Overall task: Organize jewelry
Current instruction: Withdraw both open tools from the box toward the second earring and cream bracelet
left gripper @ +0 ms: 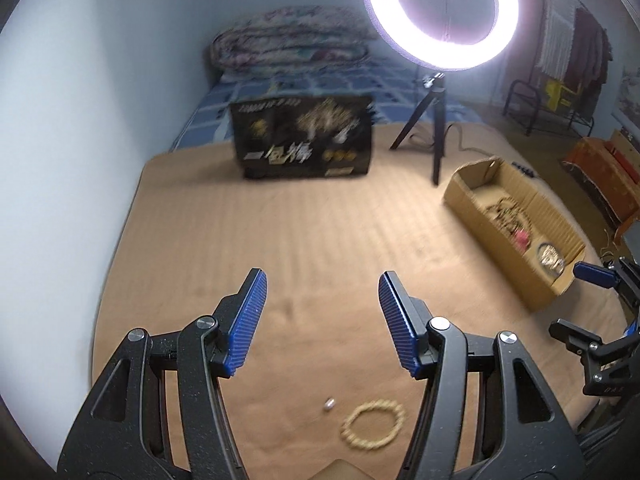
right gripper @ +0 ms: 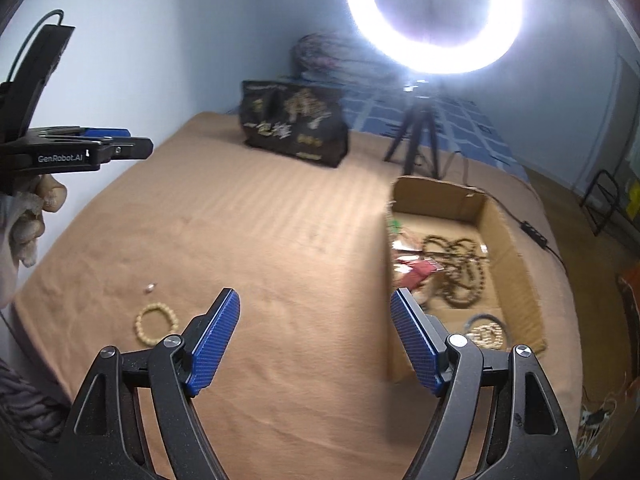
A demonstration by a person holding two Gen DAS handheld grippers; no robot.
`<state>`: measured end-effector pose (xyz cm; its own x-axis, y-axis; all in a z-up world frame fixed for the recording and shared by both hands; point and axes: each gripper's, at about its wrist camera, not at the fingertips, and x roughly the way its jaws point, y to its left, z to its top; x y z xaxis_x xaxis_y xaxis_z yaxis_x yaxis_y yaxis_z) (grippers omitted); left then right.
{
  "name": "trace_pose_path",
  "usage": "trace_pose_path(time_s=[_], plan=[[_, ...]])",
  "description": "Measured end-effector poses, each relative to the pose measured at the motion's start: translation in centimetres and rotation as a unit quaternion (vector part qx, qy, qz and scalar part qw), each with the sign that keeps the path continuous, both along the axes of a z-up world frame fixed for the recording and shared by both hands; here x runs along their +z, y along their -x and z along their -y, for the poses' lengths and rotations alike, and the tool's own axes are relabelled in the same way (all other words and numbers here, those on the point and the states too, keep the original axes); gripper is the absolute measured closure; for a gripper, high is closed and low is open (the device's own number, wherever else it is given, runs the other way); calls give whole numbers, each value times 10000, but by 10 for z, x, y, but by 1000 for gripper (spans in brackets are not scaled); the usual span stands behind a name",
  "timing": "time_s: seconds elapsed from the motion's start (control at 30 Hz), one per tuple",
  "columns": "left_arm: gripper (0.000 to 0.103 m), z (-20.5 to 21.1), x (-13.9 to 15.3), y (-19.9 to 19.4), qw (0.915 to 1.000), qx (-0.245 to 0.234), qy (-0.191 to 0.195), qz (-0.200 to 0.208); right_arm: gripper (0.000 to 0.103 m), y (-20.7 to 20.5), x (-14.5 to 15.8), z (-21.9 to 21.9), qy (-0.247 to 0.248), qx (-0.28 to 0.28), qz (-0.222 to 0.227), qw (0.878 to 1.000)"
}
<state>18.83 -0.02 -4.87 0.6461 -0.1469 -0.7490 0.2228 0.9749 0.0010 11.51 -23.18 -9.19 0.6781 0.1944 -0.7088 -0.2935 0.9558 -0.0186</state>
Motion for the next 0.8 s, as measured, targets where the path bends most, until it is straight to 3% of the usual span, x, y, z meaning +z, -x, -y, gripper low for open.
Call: trace_pose_path(time_s=[0.23, 0.47, 0.57, 0.7, 0.8], plan=[[44, -31, -35, 24, 9996, -48, -32, -274, 25, 6, -27, -51, 120, 524, -371, 9979], [67, -38, -77, 39, 9961, -226, 246, -811, 26, 6, -52, -90, 117, 849, -733, 9936], [70, -35, -94, 43, 9936, -284, 349, -1039, 26, 3, -63, -98, -18, 883, -905, 9920], [73, -31, -105, 43, 9917, -336, 399, -1173, 44, 2, -74, -110, 1, 983, -1073, 9894], [73, -30, -110, 41, 9908, -338, 460, -1229, 51, -1, -84, -114, -56, 1000, -1194, 9878]])
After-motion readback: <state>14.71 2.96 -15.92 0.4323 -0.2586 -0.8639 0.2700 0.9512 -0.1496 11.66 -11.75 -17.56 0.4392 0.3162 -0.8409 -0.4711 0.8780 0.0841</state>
